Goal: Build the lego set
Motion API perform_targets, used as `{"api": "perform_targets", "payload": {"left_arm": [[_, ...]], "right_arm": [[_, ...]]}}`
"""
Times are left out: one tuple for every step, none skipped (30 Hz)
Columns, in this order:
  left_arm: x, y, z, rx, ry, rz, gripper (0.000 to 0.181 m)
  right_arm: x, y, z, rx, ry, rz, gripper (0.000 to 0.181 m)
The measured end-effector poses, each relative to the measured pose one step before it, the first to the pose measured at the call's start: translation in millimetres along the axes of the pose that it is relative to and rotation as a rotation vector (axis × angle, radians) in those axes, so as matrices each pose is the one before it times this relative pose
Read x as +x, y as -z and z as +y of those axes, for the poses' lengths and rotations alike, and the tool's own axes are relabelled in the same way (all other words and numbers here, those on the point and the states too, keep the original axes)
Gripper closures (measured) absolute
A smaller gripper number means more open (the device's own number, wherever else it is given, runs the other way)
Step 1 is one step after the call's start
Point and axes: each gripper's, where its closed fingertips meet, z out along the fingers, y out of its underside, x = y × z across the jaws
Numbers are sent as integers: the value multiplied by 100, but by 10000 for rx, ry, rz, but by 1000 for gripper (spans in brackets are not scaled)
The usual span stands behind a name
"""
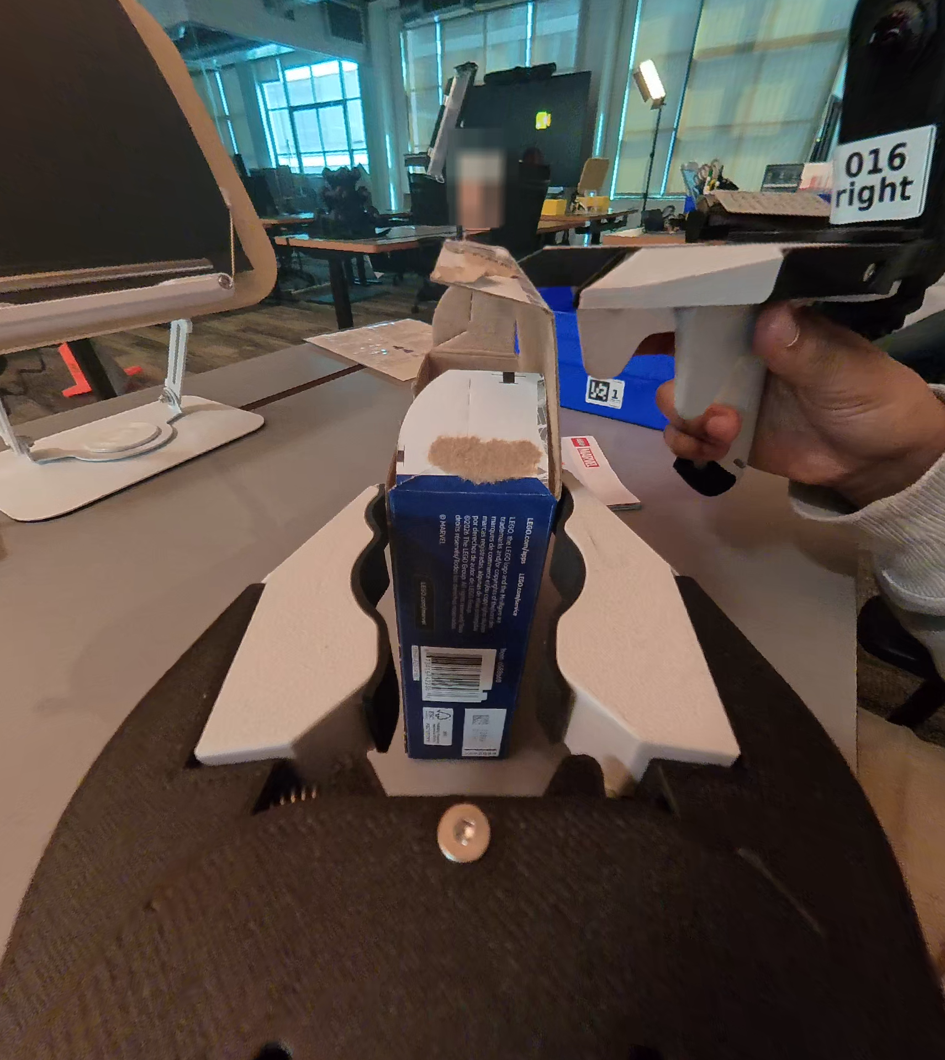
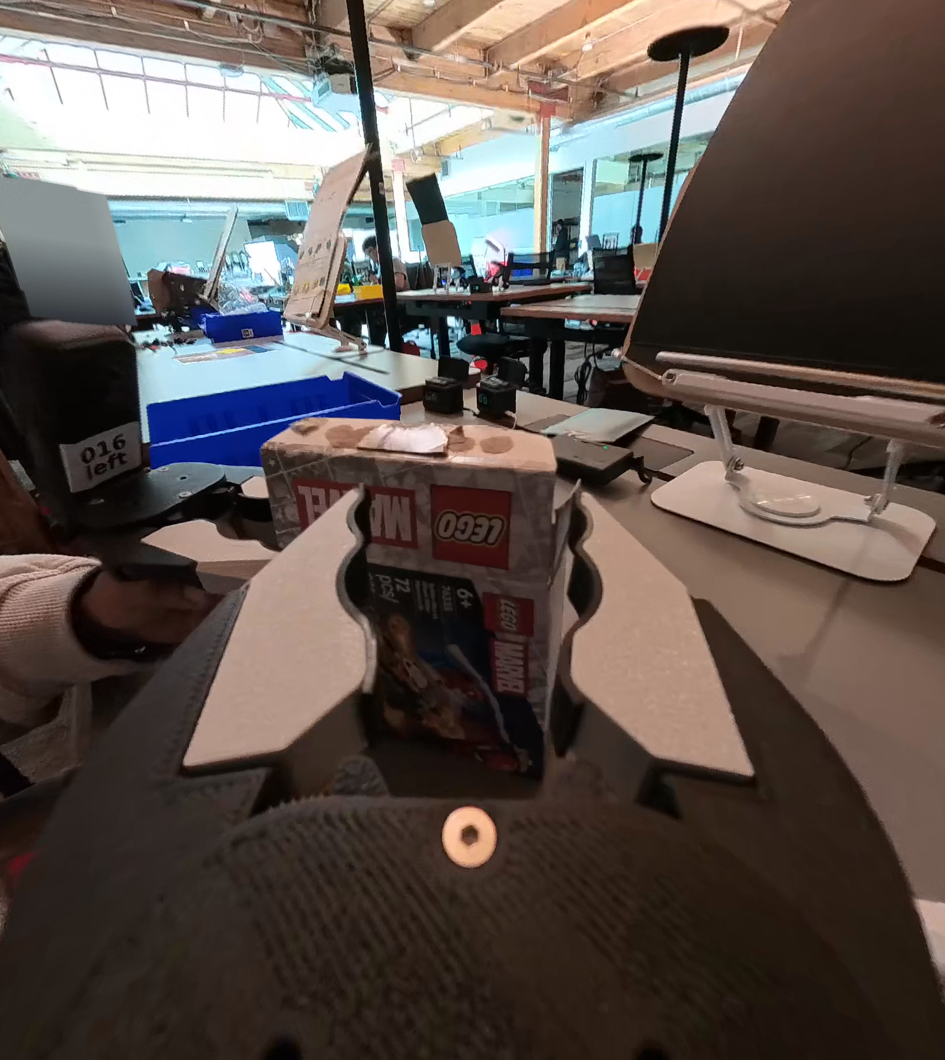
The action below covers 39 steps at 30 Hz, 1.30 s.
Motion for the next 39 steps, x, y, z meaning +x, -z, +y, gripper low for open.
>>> {"api": "perform_targets", "payload": {"left_arm": [[-4,-7,-7,20,44,10,125],[-9,7,-3,25,6,0,126],[14,-4,-6,11,-7,7,126],[29,-11,-8,-2,-10,13,126],[48,-3,-1,-7,-22,10,126],[64,-14,1,-9,-34,15,126],[64,-9,3,-11,-45,13,126],[75,-2,-4,-13,-59,7,126],[92,-14,-14,-14,-76,15,125],[133,-14,-2,-10,-90,28,126],[172,-21,-20,-6,-109,41,126],[186,-23,-15,-5,-127,44,126],[216,-9,-15,-7,-149,57,126],[261,-10,-12,-14,-180,80,125],[240,-10,-18,-28,-190,69,126],[170,-2,-2,-42,-172,27,126],[83,2,3,-50,-124,-4,125],[25,3,2,-44,-27,3,125],[-7,11,15,-32,58,27,125],[-87,11,13,-21,117,13,125],[-236,20,35,-30,189,-67,124],[-250,20,36,-32,232,-66,125],[-98,12,16,-19,186,26,125],[-5,-25,25,-35,147,72,124],[14,-25,0,-29,121,44,125],[87,-39,6,-23,42,46,125],[48,-40,-2,-20,-29,-17,125],[-17,-15,-7,-8,-81,-89,125],[3,-33,14,-21,-130,-76,125],[82,-18,20,-47,-228,-42,125],[95,-17,10,-33,-358,-68,125],[206,22,-123,87,-528,-81,125],[149,83,-231,170,-798,-231,126],[54,59,-187,94,-943,-386,126],[18,18,-177,52,-973,-468,126],[-41,59,-246,113,-990,-516,126],[-19,95,-285,136,-812,-425,125],[-7,96,-241,117,-576,-290,125],[-31,83,-221,118,-304,-166,126]], "right_arm": [[-1,194,-414,193,51,-13,112],[-71,154,-338,154,92,-29,112],[-106,84,-154,50,120,-31,111],[-40,-10,48,-65,136,9,110],[0,-44,160,-122,153,43,108],[-12,-69,175,-113,163,44,107],[-38,-68,123,-73,158,39,106],[-70,-61,46,-22,136,39,105],[-78,-40,-25,19,96,28,104],[-68,-28,-58,30,37,8,103],[-88,-17,-45,24,-25,-31,103],[-67,-10,-16,14,-90,-64,102],[-63,6,11,4,-140,-101,102],[-106,21,24,0,-174,-160,102],[-210,56,15,2,-202,-250,106],[-292,61,-16,12,-241,-309,108],[-162,108,-109,48,-256,-238,108],[-30,174,-105,37,-239,-170,111],[26,221,-93,20,-202,-152,116],[6,267,-130,35,-150,-163,122],[-70,274,-175,59,-105,-192,127],[-138,267,-178,64,-85,-206,131],[-171,247,-167,51,-66,-201,133],[-157,207,-155,56,-33,-170,136],[-130,176,-189,94,31,-119,140],[-85,151,-174,112,103,-59,142],[-162,148,-122,83,199,-77,145],[-159,125,-117,81,235,-50,148],[-111,112,-130,80,264,0,151],[-223,117,-106,60,317,-61,152],[-325,131,-141,80,344,-110,155],[-378,166,-238,142,379,-121,157],[-473,234,-292,184,443,-166,159],[-499,243,-152,113,498,-171,161],[-352,205,-49,45,476,-84,160],[-250,183,-63,31,386,-31,160],[-219,111,-112,41,280,-40,160],[-172,47,-158,50,169,-41,159],[-93,8,-193,61,80,-12,159]]}}
